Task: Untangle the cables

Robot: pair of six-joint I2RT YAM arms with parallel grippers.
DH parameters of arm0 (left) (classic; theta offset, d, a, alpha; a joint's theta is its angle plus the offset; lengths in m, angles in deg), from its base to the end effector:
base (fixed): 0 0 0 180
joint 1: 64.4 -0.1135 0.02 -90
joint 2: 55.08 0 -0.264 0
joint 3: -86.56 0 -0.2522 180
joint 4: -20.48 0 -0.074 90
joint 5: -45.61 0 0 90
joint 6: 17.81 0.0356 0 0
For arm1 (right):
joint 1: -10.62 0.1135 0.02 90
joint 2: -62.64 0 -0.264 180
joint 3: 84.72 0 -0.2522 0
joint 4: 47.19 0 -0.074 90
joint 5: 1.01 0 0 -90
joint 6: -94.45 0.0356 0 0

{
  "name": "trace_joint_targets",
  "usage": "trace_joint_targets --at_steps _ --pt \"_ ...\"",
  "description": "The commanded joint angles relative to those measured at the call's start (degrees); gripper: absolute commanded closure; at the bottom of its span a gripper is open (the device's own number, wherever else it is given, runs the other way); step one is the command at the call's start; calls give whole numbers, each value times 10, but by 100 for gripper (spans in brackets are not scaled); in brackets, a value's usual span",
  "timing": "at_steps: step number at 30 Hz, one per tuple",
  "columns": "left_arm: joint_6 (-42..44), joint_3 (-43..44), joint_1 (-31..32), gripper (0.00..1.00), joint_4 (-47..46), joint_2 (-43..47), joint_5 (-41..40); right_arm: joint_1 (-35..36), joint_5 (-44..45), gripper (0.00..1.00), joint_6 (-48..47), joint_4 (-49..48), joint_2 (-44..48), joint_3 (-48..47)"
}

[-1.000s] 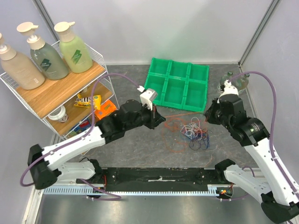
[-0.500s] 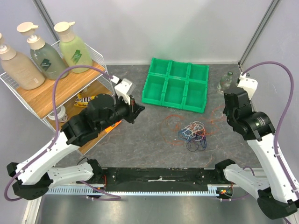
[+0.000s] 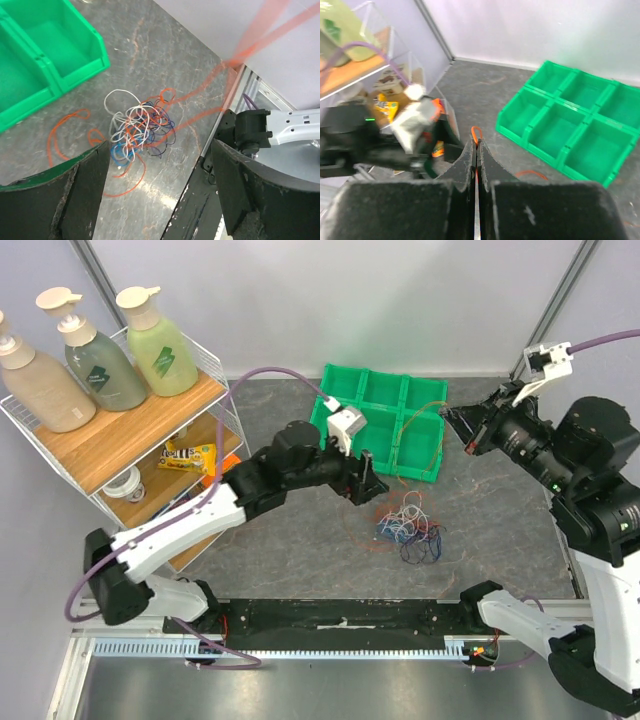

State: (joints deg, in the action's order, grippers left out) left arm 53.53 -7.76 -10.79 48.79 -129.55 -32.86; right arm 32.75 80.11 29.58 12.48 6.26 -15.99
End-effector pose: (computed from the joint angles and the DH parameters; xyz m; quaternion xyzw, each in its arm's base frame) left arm 0.1727 -0.2463 0.3849 0.2972 0.7455 -0.4138 0.4298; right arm 0.1162 0.0532 0.5306 -0.0332 0.7349 0.3227 0.5955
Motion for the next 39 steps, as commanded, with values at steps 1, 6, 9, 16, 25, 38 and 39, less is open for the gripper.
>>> trace_joint_targets --at_steps 1,6,9,16,25,38,39 --pt "-46 6 -5 11 -126 -71 114 0 -97 100 26 -39 0 -35" --pt "-127 4 -3 8 -202 -163 198 0 -153 100 114 -148 0 -37" --pt "-155 -8 -3 15 -253 -198 219 0 -159 100 168 -214 -7 -55" --pt "-158 -27 -4 28 -244 -233 213 0 -103 100 175 -233 -98 -292" --pt "-126 -81 -12 34 -208 -183 163 0 -61 100 200 -344 -118 -314" --pt "-52 -179 -11 30 -48 90 81 0 75 100 154 -260 -111 -149" --pt "-52 -180 -11 32 -37 111 73 0 85 100 146 -246 -116 -144"
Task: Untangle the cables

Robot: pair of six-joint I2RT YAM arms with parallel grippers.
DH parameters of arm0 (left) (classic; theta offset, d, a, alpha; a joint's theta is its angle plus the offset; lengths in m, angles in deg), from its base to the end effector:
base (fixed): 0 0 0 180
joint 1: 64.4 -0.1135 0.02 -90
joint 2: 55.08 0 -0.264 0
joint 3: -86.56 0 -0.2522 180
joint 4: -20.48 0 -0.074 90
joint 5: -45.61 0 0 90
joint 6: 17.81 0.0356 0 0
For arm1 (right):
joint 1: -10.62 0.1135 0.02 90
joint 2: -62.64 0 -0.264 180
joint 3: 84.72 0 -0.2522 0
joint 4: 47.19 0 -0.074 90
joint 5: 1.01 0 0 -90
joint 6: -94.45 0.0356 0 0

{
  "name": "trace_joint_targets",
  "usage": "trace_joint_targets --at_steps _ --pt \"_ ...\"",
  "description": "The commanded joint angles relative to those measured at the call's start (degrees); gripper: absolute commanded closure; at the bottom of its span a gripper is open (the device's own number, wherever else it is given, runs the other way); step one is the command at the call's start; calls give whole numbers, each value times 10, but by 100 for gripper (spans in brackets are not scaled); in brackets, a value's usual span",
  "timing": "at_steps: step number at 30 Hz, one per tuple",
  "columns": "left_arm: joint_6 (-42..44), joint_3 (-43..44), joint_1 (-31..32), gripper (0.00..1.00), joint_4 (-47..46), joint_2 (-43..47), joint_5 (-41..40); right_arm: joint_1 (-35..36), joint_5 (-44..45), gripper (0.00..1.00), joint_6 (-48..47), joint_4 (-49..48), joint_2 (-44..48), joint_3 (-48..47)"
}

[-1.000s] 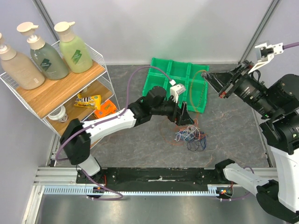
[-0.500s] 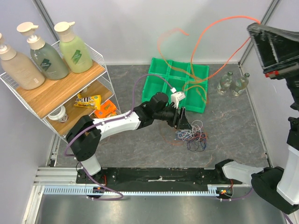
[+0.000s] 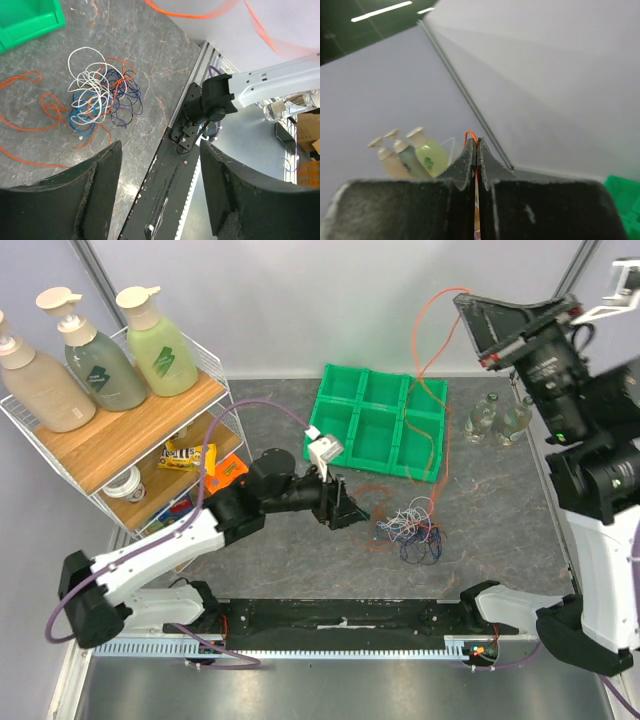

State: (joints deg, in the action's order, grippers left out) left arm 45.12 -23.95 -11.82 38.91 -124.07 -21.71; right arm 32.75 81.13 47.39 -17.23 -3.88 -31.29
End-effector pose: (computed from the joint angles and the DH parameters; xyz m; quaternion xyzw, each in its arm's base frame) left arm 0.1588 -0.2301 0.3293 0.2879 0.7478 -0.4915 0.3411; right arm 0.1235 0.0555 0.6289 0.0316 0.5007 0.4937 0.7103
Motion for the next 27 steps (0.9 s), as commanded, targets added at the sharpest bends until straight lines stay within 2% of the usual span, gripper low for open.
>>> trace_joint_targets --at_steps 1,6,11,18,27 --pt "33 -17 -1 33 74 69 -47 1 99 100 -45 54 -15 24" --pt "43 24 -1 33 120 102 -85 0 185 100 -95 34 4 143" --pt "46 72 -1 33 144 105 -102 -2 223 100 -129 -14 8 253" --pt "53 112 -1 33 172 110 -106 -19 249 100 -176 -19 -11 287" --pt "73 150 -1 32 192 93 -98 -51 241 100 -175 -23 -23 299"
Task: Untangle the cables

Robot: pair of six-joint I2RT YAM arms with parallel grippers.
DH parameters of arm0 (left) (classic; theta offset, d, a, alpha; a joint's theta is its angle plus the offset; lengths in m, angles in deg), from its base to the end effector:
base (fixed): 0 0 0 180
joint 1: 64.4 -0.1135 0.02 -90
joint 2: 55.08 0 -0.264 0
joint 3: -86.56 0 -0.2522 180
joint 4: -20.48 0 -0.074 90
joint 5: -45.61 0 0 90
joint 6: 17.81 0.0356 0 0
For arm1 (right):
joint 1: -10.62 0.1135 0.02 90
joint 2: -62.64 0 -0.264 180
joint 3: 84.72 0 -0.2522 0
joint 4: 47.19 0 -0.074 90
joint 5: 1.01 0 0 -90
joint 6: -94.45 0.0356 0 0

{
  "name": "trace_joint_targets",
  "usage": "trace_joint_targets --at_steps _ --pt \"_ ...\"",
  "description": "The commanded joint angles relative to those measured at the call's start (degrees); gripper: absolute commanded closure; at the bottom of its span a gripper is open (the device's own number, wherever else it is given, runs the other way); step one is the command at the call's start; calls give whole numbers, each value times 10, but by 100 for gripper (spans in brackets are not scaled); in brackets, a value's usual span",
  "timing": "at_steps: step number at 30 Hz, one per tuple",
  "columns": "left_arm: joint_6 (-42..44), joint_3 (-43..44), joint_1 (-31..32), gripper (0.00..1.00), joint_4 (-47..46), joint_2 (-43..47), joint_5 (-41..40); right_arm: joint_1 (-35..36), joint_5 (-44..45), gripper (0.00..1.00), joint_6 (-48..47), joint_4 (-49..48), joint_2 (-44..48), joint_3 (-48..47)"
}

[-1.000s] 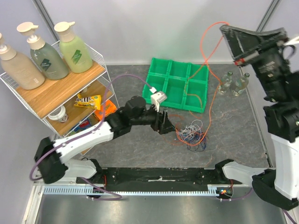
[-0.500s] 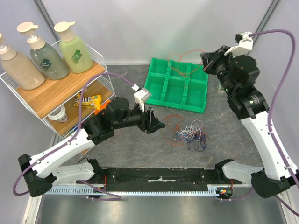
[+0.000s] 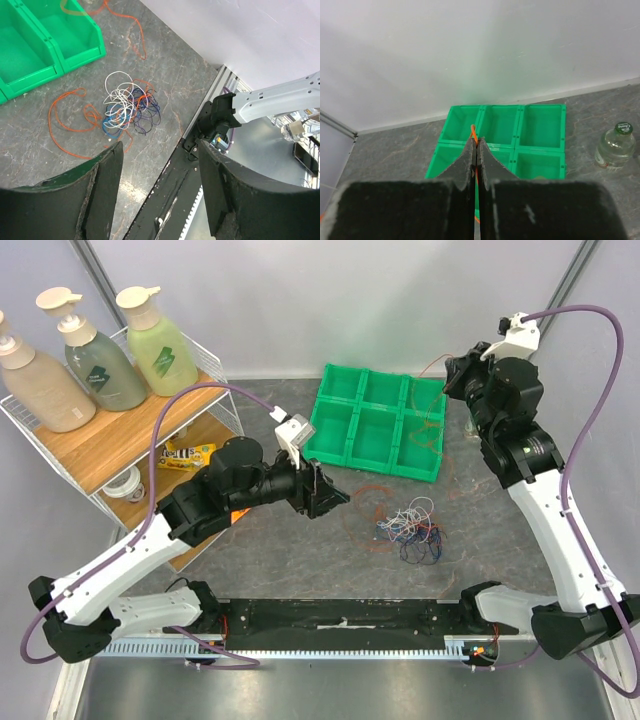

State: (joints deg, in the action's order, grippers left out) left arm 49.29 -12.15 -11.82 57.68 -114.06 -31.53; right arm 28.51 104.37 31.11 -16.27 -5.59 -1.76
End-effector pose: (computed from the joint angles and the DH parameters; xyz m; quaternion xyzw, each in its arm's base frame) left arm 0.1288 -0.1814 0.4076 0.2678 0.7440 -0.4409 0.4246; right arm 0.2421 0.0682 0.4762 0.1471 0.7043 0.1715 0.6729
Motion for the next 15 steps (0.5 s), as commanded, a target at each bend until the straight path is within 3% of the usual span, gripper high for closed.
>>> trace_joint_targets --at_steps 1,15 --pt "33 33 -2 32 5 -10 1 -10 6 100 -13 -37 -9 6" --pt "50 58 -1 32 27 -18 -4 -28 30 100 -8 -89 -68 19"
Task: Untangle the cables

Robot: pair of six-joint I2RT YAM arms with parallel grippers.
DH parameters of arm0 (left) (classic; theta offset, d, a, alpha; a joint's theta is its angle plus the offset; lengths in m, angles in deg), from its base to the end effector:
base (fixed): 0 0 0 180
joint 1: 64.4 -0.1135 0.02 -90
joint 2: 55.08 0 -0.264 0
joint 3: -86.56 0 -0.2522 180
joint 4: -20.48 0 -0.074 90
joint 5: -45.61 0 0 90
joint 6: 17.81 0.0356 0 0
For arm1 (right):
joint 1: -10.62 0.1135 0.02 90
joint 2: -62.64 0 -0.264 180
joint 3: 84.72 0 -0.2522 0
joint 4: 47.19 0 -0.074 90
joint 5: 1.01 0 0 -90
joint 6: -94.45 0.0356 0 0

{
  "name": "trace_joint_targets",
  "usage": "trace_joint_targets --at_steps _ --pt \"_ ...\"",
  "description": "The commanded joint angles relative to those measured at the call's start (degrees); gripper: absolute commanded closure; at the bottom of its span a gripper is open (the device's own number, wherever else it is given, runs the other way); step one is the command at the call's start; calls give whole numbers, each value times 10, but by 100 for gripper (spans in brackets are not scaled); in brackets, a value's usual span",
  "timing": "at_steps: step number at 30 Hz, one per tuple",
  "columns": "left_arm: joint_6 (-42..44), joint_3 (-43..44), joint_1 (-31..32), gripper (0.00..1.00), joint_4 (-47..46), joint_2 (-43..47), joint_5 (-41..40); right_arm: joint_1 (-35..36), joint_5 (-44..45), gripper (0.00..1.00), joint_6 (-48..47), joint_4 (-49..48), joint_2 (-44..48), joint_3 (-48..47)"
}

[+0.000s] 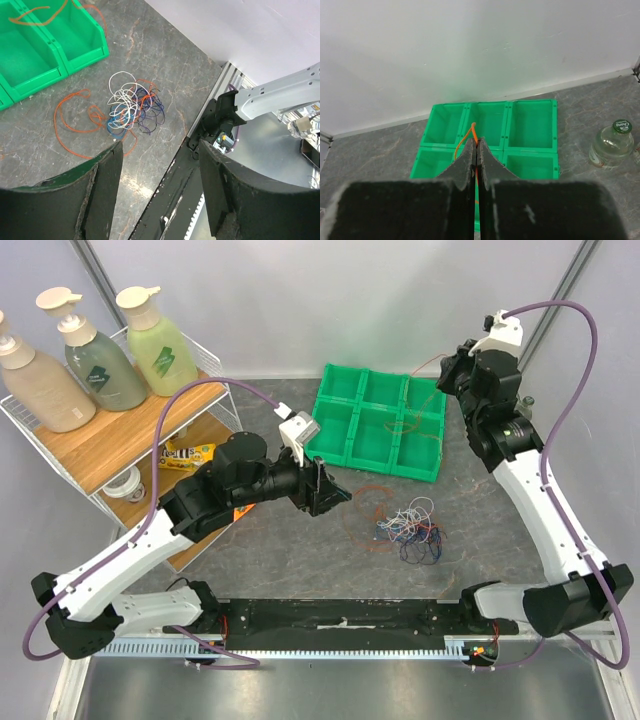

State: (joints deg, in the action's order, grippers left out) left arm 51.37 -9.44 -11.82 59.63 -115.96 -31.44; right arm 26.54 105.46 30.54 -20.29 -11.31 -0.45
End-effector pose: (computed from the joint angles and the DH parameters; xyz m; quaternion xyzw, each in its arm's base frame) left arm 0.1322 -0.1859 0.4131 0.2824 0.7448 -0.4295 0.4254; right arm 0.2806 0.0695 0.4511 0.1610 0.7189 0.1407 0.6614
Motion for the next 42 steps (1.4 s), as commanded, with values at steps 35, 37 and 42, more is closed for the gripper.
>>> trace_joint_targets --at_steps 35,37,42 --pt "44 64 -1 31 36 -2 -8 -31 32 100 14 -116 1 67" --pt "45 65 -1 31 37 -5 -6 -38 30 100 9 -115 12 72" --pt "48 70 -2 31 32 -17 3 -46 33 100 -12 -98 23 46"
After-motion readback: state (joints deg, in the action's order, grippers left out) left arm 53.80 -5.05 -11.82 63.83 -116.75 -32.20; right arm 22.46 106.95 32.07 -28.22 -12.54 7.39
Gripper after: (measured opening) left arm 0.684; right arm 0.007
